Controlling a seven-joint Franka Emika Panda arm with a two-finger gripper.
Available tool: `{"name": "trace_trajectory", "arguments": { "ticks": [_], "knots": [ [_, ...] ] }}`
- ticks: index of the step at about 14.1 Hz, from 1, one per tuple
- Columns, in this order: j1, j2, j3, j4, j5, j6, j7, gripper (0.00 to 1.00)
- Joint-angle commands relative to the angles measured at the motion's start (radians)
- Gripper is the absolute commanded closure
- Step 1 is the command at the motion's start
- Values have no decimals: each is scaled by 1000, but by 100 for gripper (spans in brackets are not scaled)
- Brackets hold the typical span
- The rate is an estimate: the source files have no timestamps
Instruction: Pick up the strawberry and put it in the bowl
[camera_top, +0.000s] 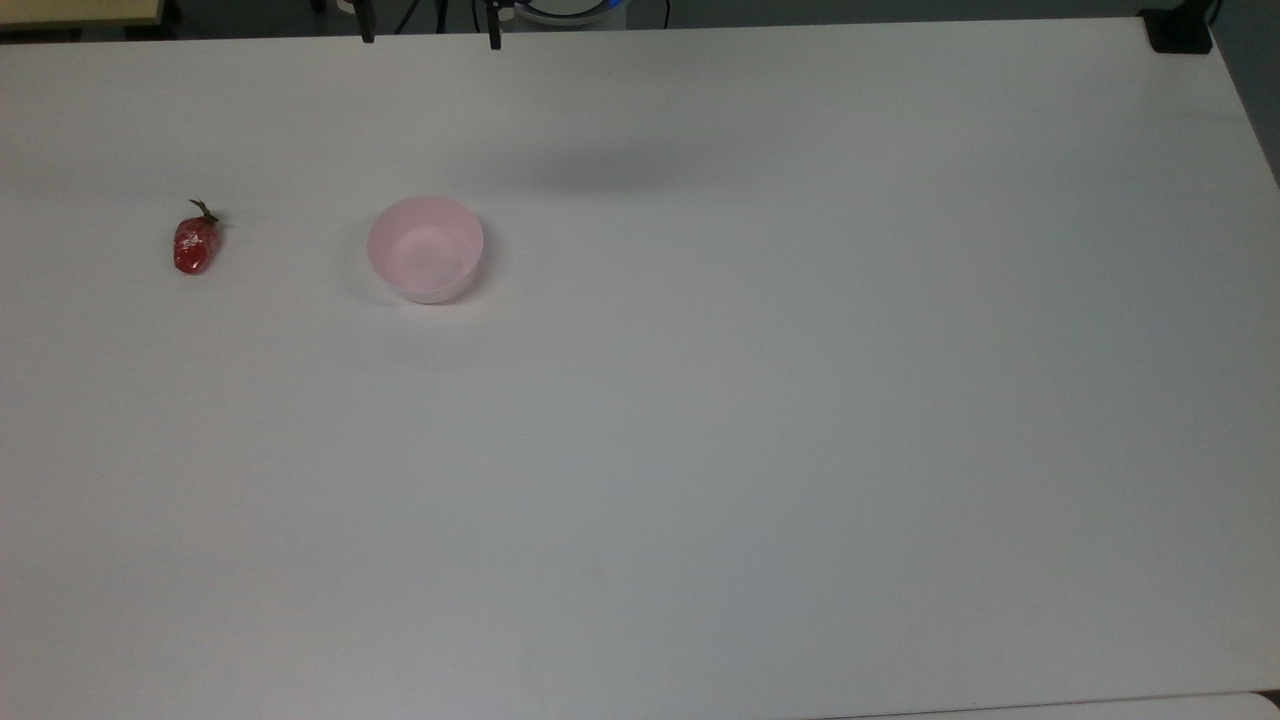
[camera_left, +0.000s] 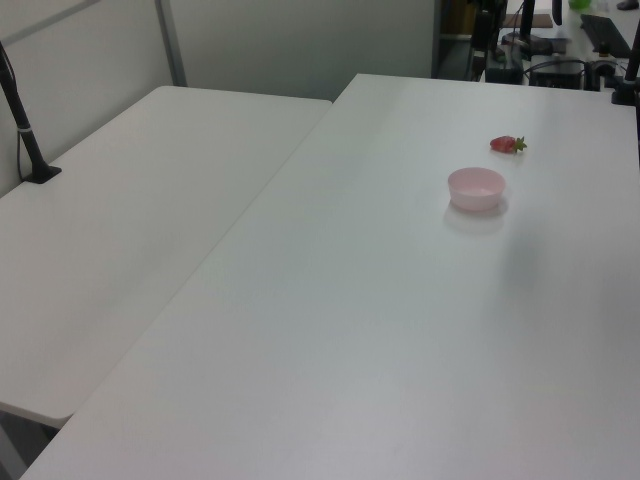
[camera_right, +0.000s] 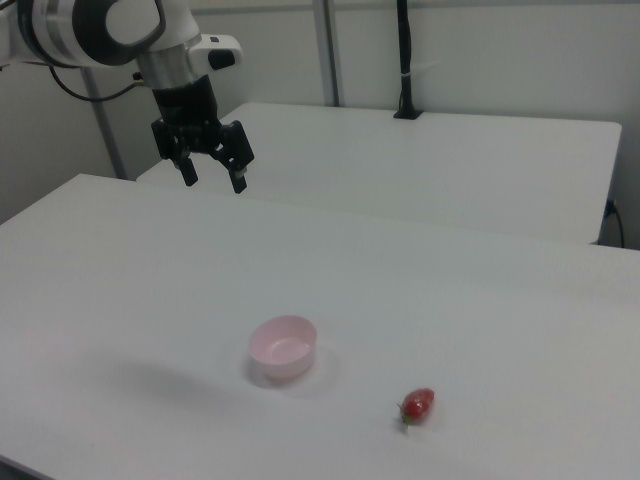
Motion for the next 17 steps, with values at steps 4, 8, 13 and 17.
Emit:
{"name": "trace_trajectory", "arguments": {
  "ticks": [4,8,13,17],
  "knots": [
    [5,-8,-5,-3,26,3,-21,0],
    [-4,-8,-6,-3,26,3,-36,0],
    [-111,6,-6,-6,22,8,-264,0],
    [-231,55,-8,-6,8,20,-372,0]
  ]
}}
